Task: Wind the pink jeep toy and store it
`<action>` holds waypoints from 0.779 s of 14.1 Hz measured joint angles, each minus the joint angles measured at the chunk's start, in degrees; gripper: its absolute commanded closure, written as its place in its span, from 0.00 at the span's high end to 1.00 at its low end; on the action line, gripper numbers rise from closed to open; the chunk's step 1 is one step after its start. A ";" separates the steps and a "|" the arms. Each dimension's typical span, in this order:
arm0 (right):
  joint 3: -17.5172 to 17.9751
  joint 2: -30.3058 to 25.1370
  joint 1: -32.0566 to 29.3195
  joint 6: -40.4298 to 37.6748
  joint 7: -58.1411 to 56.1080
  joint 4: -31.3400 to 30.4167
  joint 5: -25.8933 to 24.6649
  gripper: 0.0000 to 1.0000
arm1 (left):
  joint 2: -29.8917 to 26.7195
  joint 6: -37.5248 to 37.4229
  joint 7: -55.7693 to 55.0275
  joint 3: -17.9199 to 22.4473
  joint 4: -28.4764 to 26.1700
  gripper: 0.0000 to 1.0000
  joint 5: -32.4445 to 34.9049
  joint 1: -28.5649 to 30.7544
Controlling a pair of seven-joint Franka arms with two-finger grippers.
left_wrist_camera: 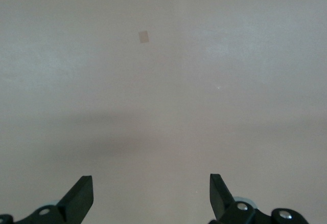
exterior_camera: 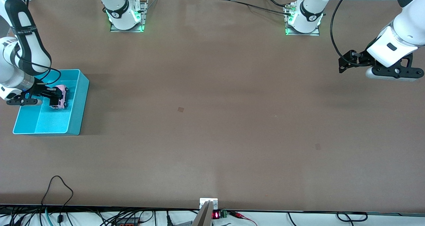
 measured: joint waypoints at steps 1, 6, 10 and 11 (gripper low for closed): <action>0.08 -0.02 0.00 0.07 -0.04 0.09 0.00 1.00 | 0.00 0.00 0.00 0.00 0.00 1.00 0.00 0.00; 1.51 -1.65 0.43 -0.05 -0.81 1.18 -0.03 1.00 | 0.00 0.00 0.00 0.00 0.00 1.00 0.00 0.00; 2.94 -8.04 4.46 -3.69 -3.58 1.75 -0.03 1.00 | 0.00 0.00 0.00 0.00 0.00 1.00 0.00 0.00; 3.04 -9.65 5.67 -4.63 -3.63 1.79 -0.03 1.00 | 0.00 0.00 0.00 0.00 0.00 1.00 0.00 0.00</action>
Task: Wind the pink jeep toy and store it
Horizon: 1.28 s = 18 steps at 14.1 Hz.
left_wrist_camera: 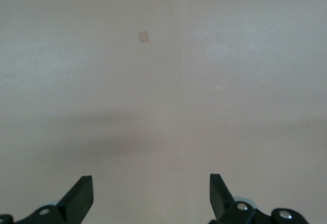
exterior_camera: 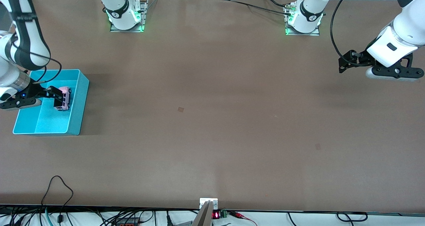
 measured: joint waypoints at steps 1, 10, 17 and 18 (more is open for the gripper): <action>0.04 -1.46 1.15 -1.21 -0.01 0.17 0.00 1.00 | 0.00 0.00 0.00 0.00 0.00 1.00 0.00 0.00; 0.70 -10.21 11.42 -16.70 16.25 6.81 0.10 1.00 | 0.00 0.00 0.00 0.00 0.00 1.00 0.00 0.00; 0.62 -16.70 15.96 -27.44 17.31 10.66 0.16 1.00 | 0.00 0.00 0.00 0.00 0.00 1.00 0.00 0.00; 0.63 -16.75 16.38 -29.82 17.31 13.14 0.16 1.00 | 0.00 0.00 0.00 0.00 0.00 1.00 0.00 0.00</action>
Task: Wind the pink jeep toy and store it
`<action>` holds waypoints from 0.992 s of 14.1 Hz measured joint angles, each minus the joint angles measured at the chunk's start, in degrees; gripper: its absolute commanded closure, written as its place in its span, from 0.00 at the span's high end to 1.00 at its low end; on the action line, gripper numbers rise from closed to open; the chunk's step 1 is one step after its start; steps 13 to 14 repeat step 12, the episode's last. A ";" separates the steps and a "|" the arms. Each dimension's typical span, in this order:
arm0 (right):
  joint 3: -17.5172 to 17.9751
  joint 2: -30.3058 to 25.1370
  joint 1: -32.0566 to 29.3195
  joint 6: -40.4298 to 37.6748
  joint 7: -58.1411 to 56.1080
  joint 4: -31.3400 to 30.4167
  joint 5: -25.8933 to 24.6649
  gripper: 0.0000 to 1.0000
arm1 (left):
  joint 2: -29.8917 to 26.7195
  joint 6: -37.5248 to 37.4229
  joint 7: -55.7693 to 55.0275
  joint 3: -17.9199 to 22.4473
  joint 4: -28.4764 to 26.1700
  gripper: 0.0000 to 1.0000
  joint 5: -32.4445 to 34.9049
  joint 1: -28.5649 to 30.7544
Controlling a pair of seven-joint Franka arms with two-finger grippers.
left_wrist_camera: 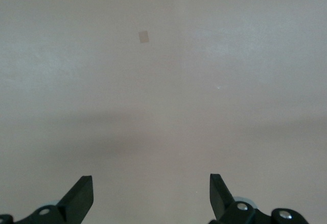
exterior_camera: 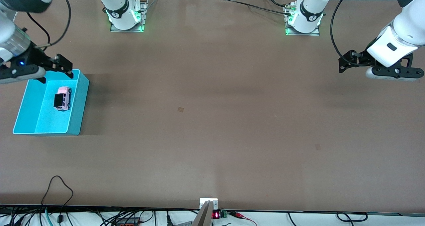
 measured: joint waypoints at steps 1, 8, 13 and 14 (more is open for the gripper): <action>0.00 -0.04 0.39 -2.20 0.00 2.27 0.00 1.00 | 0.00 0.00 0.00 0.00 0.00 1.00 0.00 0.00; 0.06 -0.20 1.64 -11.68 7.82 10.42 0.04 1.00 | 0.00 0.00 0.00 0.00 0.00 1.00 0.00 0.00; 0.06 0.49 1.77 -12.12 7.90 11.61 0.04 1.00 | 0.00 0.00 0.00 0.00 0.00 1.00 0.00 0.00; 0.06 0.49 1.77 -12.12 7.90 11.61 0.04 1.00 | 0.00 0.00 0.00 0.00 0.00 1.00 0.00 0.00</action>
